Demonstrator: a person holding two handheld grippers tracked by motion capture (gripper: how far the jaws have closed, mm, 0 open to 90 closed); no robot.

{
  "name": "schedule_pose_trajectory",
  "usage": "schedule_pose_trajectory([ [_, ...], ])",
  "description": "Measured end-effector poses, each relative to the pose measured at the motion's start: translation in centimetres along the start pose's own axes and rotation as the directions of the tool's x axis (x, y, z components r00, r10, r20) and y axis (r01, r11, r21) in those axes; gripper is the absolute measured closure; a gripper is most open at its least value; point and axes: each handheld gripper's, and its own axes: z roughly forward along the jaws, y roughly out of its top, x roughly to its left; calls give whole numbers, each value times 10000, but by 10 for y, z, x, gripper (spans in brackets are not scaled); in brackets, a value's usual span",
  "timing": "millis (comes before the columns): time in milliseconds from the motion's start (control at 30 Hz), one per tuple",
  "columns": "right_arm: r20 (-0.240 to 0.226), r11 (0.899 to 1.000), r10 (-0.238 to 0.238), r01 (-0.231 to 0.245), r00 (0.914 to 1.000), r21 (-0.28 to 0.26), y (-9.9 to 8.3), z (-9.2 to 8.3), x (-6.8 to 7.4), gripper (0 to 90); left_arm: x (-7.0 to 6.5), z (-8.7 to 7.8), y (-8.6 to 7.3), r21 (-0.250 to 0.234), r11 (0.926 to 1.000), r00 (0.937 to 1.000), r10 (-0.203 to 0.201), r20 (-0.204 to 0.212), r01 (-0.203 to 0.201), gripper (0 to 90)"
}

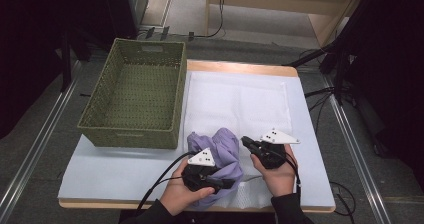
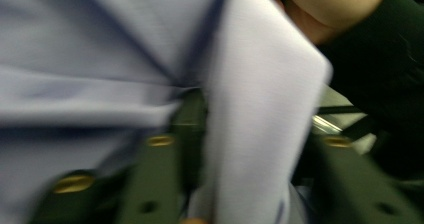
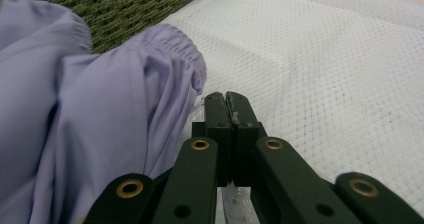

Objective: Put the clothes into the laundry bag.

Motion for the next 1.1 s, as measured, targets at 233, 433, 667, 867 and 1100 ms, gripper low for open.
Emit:
schedule_pose_trajectory([
  [233, 3, 10000, 0, 0, 10000, 18, 0, 0, 0, 900, 9, -43, 21, -1231, 9922, 9922, -329, -1200, 180, 266],
  [433, 17, 10000, -54, 54, 10000, 40, 0, 1, 1, 900, 28, -54, 38, -1989, 9763, 9665, -1299, -2212, 857, 247],
  [667, -31, 10000, -19, 19, 10000, 34, 0, 0, 1, 900, 42, -10, 35, 52, 9906, 9542, -1301, -2695, 1366, 234],
  [867, -85, 9999, -87, 87, 9999, 58, 0, 1, 3, 900, 46, 7, 32, 846, 9855, 9593, -1217, -2548, 1474, 413],
  [1100, -73, 9999, -105, 105, 9999, -3, 1, 0, 3, 900, 44, 2, 31, 840, 9883, 9713, -1069, -2124, 1271, 830],
])
